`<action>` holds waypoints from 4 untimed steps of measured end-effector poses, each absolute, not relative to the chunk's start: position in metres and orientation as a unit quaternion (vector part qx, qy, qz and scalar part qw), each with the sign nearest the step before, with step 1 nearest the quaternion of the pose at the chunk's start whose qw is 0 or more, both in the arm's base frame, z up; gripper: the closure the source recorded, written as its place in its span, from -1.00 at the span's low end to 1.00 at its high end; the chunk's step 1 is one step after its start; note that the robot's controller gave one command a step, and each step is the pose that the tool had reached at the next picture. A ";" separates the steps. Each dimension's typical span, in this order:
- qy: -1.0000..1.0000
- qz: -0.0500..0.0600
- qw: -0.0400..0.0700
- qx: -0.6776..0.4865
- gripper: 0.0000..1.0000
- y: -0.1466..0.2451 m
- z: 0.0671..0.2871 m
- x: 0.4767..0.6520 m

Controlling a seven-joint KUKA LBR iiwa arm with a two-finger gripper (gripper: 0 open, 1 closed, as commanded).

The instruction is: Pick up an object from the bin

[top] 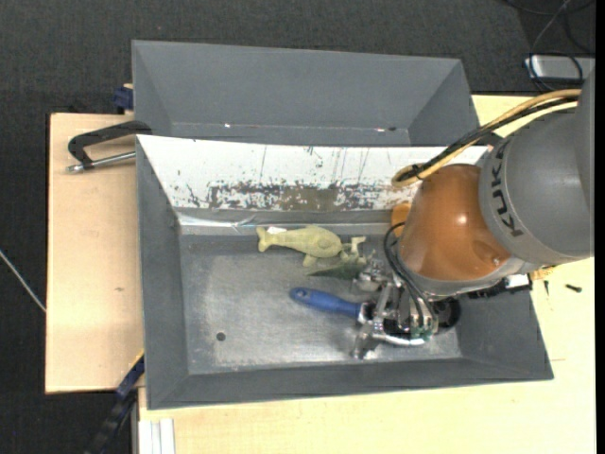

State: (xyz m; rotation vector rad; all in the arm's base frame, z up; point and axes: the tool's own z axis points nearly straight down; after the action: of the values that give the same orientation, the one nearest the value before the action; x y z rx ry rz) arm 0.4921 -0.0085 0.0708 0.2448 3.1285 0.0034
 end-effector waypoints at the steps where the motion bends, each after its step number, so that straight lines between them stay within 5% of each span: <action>1: 0.999 -0.001 0.004 0.040 -1.00 -0.067 0.102 0.492; 2: 0.992 0.001 0.003 0.128 -1.00 -0.041 0.106 0.502; 3: 0.978 0.001 0.009 0.210 -1.00 -0.033 0.077 0.504; 4: 0.978 0.005 0.001 0.208 -1.00 -0.059 0.076 0.524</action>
Offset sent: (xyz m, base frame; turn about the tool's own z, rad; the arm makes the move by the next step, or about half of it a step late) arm -0.0017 -0.0556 0.0292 -0.0800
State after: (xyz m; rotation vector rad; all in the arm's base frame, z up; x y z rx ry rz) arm 0.5243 -0.0595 0.0757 0.6527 3.0706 0.0143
